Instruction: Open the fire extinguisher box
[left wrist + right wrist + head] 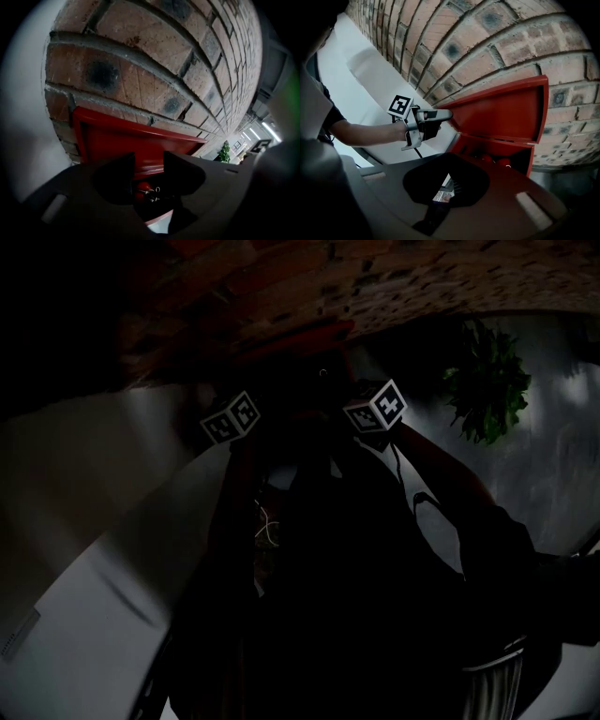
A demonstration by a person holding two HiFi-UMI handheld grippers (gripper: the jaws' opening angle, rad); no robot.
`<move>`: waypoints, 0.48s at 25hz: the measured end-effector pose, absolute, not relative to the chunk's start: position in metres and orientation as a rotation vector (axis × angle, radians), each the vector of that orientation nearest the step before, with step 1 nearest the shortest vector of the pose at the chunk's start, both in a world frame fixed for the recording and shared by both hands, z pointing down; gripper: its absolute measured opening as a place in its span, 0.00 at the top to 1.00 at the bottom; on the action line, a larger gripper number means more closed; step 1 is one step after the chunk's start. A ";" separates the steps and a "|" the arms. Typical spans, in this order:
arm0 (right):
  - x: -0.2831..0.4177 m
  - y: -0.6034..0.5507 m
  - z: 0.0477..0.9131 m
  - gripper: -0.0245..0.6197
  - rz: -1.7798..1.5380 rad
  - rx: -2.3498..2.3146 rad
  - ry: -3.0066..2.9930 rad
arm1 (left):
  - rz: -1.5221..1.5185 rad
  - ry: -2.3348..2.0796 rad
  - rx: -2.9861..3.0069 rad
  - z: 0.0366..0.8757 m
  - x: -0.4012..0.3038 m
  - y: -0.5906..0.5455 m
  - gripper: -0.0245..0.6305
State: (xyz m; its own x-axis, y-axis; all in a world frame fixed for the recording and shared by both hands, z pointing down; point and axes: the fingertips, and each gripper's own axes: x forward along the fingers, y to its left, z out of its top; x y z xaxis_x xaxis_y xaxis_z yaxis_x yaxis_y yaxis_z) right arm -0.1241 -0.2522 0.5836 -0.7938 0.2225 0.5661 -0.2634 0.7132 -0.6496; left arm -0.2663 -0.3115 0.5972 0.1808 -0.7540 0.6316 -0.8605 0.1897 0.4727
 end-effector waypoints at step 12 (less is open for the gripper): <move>-0.130 -0.249 0.585 0.97 1.009 0.042 -2.286 | 0.146 -1.574 1.587 0.586 -0.270 -0.308 0.96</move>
